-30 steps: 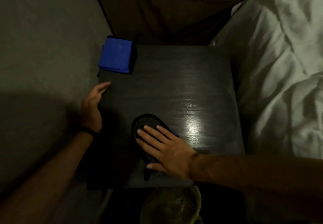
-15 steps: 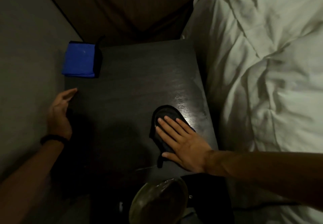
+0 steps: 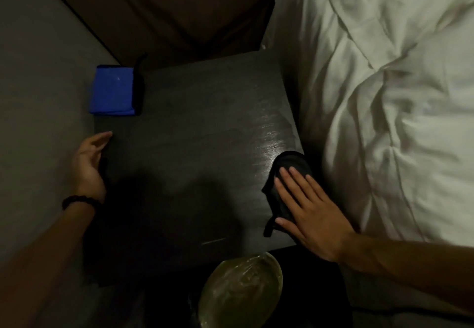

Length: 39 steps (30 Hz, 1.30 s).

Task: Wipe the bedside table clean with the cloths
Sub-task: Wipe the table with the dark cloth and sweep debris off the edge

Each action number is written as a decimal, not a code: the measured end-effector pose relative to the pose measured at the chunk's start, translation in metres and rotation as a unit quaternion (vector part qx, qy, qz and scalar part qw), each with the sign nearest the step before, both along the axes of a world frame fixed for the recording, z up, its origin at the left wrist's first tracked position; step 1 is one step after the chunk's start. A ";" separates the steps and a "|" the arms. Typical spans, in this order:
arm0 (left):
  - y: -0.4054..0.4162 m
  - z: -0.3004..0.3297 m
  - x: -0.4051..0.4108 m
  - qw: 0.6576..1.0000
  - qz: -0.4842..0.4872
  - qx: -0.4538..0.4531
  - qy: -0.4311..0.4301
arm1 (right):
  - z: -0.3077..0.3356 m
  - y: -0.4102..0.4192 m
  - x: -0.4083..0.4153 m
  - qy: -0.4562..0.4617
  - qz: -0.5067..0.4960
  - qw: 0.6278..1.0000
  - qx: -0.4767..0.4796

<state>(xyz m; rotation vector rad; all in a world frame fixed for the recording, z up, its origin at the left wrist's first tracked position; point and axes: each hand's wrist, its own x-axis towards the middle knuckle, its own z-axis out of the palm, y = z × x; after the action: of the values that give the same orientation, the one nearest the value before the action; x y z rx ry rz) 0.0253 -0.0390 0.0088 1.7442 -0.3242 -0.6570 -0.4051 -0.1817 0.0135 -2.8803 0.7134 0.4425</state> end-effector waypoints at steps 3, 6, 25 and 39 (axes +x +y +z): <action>0.001 0.003 0.001 1.000 -0.004 0.005 0.008 | 0.002 0.000 -0.006 0.003 -0.007 1.000 -0.001; 0.000 0.007 0.001 1.000 0.000 0.016 0.010 | 0.004 0.002 -0.008 0.001 -0.014 1.000 -0.005; 0.008 0.000 0.007 0.998 -0.039 0.023 -0.039 | 0.000 0.022 0.001 0.017 0.052 0.998 -0.017; 0.023 -0.011 -0.006 0.975 -0.095 0.074 -0.187 | 0.001 0.058 0.051 0.020 0.103 0.995 0.003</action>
<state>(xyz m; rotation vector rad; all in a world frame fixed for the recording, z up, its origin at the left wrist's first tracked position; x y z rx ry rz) 0.0189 -0.0156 -0.0021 1.9972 -0.7268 -0.4934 -0.3538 -0.1234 0.0148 -2.9590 0.4211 0.5278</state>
